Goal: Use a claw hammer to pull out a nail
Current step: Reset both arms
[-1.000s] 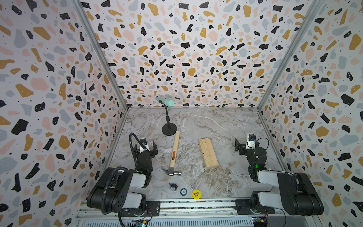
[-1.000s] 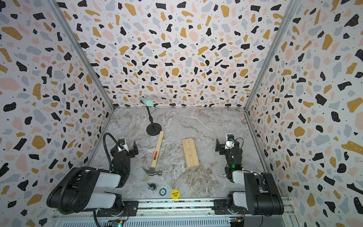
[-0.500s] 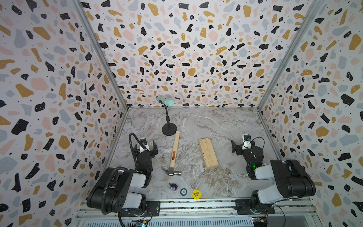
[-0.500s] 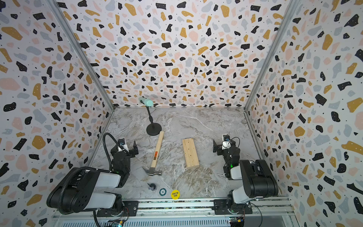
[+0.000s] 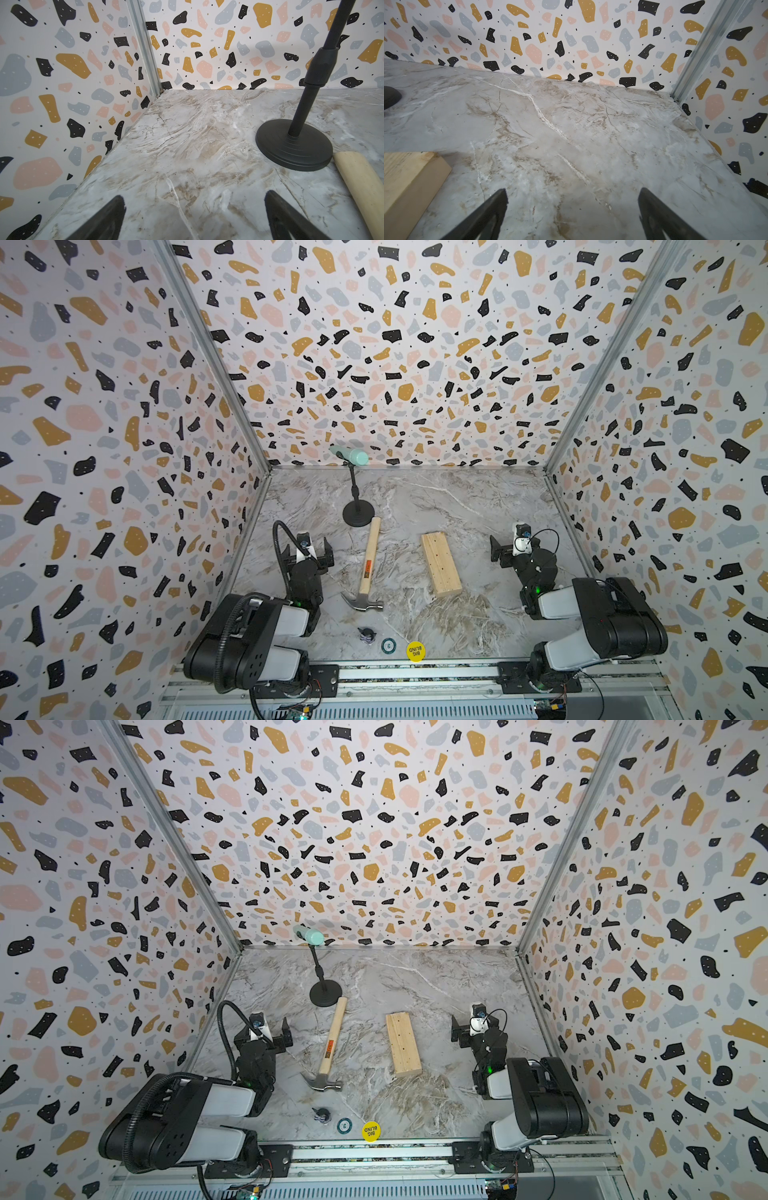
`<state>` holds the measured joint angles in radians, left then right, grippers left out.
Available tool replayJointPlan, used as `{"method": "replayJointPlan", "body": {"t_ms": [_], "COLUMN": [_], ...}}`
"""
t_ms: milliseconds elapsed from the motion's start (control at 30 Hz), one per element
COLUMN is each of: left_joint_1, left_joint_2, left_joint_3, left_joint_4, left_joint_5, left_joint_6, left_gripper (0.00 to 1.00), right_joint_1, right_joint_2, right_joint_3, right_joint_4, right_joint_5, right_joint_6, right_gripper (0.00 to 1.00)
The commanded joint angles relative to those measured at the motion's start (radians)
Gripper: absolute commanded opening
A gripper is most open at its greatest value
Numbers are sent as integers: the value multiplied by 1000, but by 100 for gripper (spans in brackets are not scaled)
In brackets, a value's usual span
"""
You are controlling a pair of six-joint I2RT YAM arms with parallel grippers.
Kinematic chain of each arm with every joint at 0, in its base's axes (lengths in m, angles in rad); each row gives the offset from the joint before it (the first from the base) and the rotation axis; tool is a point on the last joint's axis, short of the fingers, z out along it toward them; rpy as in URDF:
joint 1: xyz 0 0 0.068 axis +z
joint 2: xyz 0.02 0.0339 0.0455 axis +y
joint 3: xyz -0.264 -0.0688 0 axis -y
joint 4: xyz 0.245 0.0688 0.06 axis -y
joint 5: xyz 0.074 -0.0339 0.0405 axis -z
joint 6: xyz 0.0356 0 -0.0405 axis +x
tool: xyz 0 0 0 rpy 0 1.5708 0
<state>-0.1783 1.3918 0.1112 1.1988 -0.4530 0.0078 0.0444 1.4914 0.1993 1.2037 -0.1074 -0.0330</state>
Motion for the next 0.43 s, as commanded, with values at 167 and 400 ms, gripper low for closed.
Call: {"method": "replayJointPlan", "body": {"t_ms": [167, 400], "left_joint_1": [8, 11], "left_joint_2": [0, 2], "left_joint_3": [21, 24], "left_joint_4": [59, 56], "left_joint_5": [5, 10], "left_joint_6": [6, 4], "left_gripper": [100, 100], "right_joint_1": [3, 3], "right_joint_2": [-6, -6], "right_joint_3": [24, 23], "right_joint_4": [0, 1], "right_joint_5": [8, 8], "right_joint_6": [-1, 1], "right_gripper": [99, 99]}}
